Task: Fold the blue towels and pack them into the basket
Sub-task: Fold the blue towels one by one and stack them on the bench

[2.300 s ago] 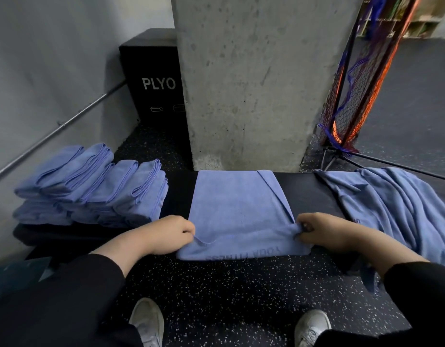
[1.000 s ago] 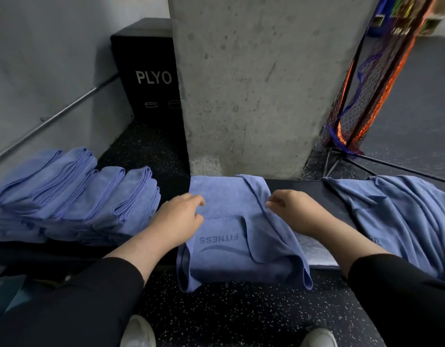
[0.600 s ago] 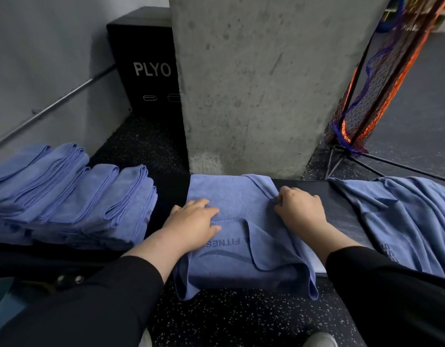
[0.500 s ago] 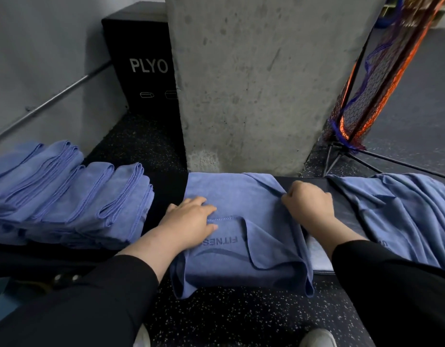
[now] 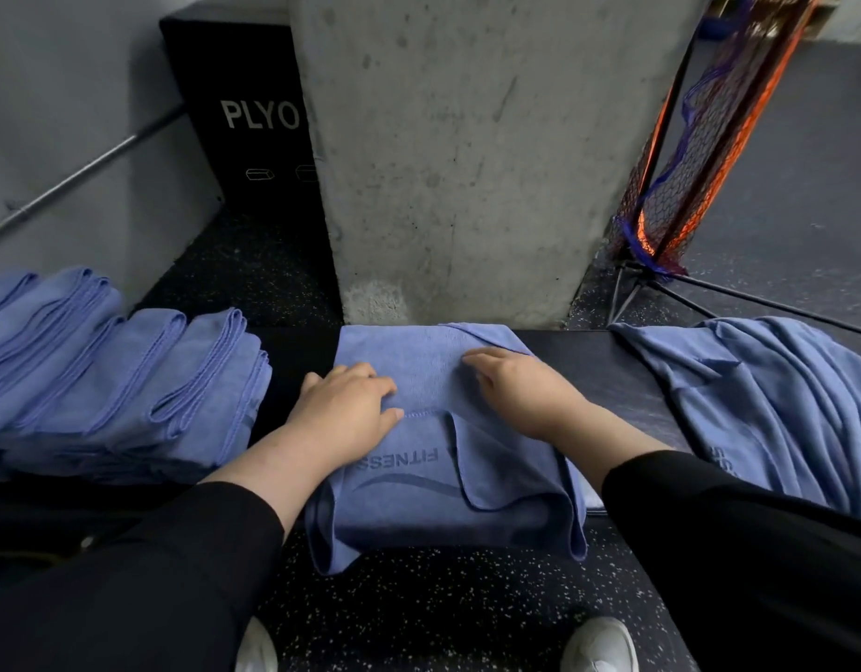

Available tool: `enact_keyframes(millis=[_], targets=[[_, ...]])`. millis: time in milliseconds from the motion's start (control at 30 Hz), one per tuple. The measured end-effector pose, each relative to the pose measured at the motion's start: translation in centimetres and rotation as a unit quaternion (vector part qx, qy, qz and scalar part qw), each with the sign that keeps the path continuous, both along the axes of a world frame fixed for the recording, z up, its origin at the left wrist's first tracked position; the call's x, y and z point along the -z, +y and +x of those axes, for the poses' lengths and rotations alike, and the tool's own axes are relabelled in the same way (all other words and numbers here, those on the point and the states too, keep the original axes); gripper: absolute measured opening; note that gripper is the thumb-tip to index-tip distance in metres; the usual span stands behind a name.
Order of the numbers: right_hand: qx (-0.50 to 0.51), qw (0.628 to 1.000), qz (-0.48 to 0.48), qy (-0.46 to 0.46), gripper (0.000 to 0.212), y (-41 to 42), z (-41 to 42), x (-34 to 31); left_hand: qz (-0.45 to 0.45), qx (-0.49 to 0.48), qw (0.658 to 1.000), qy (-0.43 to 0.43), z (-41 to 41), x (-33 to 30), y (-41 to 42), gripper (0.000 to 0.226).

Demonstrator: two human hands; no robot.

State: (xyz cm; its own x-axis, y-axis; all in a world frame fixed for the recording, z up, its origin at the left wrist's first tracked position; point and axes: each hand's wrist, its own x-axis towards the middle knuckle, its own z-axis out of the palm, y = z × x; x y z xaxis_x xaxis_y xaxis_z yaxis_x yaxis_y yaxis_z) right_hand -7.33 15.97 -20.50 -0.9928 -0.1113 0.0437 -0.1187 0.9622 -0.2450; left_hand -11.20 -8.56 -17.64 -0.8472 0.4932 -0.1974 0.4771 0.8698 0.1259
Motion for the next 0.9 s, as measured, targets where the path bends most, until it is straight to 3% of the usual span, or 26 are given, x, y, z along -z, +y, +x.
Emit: enact_keyframes(millis=[100,200,300,500,700,800,900], targets=[[0.003,0.999,0.006,-0.051,0.039,-0.2,-1.7,0.7,-0.007,0.002,1.0,0.028,-0.4,0.4,0.3,0.046],[0.044,0.993,0.082,-0.067,0.052,0.3,-3.2,0.9,0.007,-0.009,1.0,0.009,-1.0,0.5,0.5,0.046],[0.115,0.981,0.142,-0.068,0.051,1.2,-3.5,0.5,0.017,-0.017,1.0,-0.007,-1.6,0.3,0.6,0.044],[0.19,0.974,0.104,-0.062,0.046,3.1,-3.5,0.8,0.007,-0.016,1.0,-0.02,-1.8,0.0,0.5,0.045],[0.108,0.992,0.051,0.038,0.032,1.1,-1.6,-0.9,0.01,0.016,1.0,-0.016,-0.8,-0.7,-0.4,0.047],[0.055,0.998,-0.009,-0.03,0.036,-2.4,0.9,-3.1,-0.016,0.032,0.999,0.0,0.0,-1.0,-1.3,0.043],[0.037,0.994,0.035,-0.099,0.049,-5.8,3.7,-3.5,-0.059,0.029,0.998,-0.017,0.7,-1.2,-2.2,0.044]])
